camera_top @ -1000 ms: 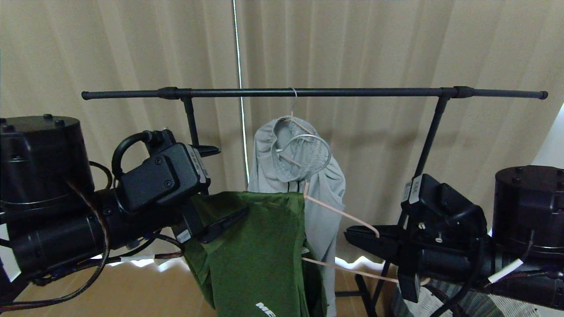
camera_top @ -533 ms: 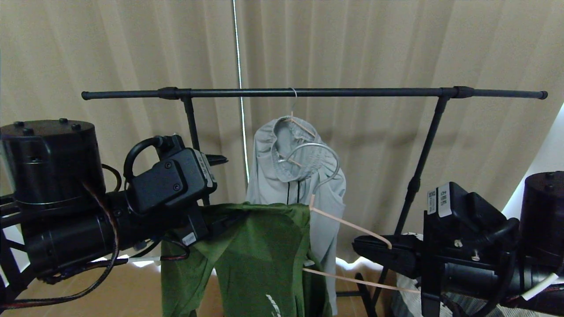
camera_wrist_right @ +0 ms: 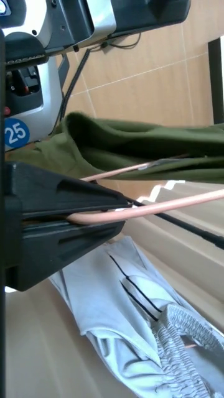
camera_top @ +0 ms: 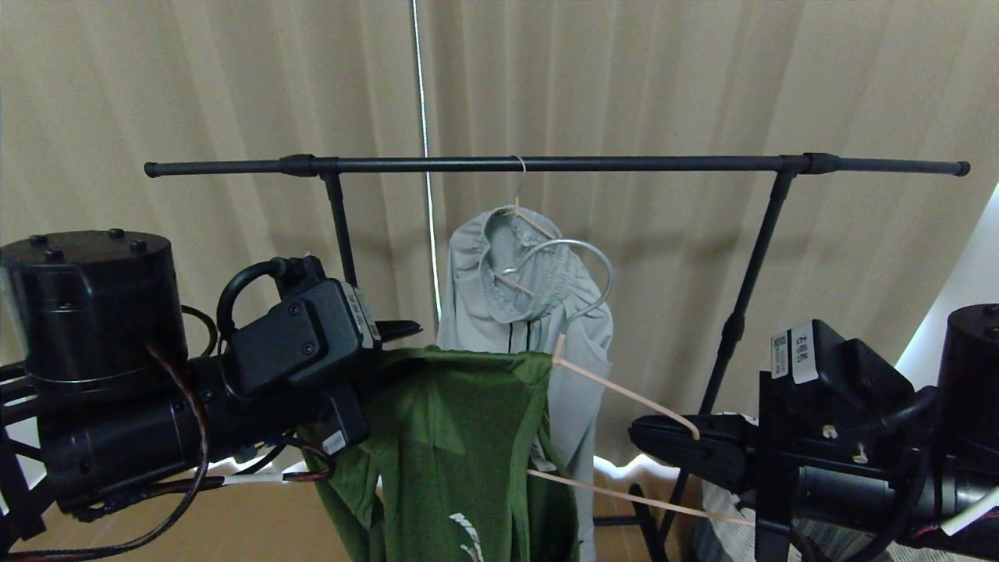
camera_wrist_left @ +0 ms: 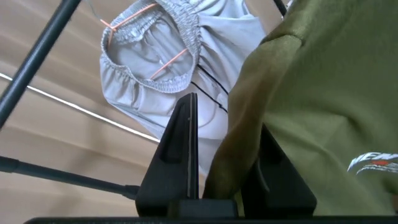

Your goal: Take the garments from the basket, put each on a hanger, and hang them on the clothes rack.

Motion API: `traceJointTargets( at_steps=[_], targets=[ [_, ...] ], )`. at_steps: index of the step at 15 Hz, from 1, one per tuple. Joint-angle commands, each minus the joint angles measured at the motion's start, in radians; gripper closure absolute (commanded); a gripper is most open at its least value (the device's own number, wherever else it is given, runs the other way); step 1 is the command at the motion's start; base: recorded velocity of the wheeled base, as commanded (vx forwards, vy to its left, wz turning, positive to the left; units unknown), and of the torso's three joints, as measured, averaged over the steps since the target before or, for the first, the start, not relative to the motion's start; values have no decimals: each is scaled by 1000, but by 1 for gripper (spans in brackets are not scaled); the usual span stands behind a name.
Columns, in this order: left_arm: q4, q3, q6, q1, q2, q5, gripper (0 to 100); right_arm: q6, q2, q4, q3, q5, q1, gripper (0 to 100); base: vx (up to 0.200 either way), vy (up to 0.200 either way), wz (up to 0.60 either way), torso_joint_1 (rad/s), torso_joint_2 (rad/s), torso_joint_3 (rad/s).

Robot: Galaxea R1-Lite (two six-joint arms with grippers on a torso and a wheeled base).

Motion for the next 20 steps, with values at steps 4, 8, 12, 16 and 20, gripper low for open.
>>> traceJointTargets(
  at_steps=[4,8,12,16,20],
  targets=[
    [-14,27,-45,-3,-35,1,100,0,-15,1,9,-7,-2,0,0,0,0,0,0,0],
    [-14,27,-49,-15,-39,2,100,1,-15,1,3,-7,-2,0,0,0,0,0,0,0],
    [-15,42,-43,-8,-36,8,100,1,-36,0,0,-10,-46,0,0,0,0,0,0,0],
    [-15,47,-2,12,-35,200,100,-2,-145,12,-9,-12,-229,0,0,0,0,0,0,0],
    [-15,44,-14,12,-32,324,100,-2,-173,15,43,-50,-226,0,0,0,0,0,0,0]
  ],
)
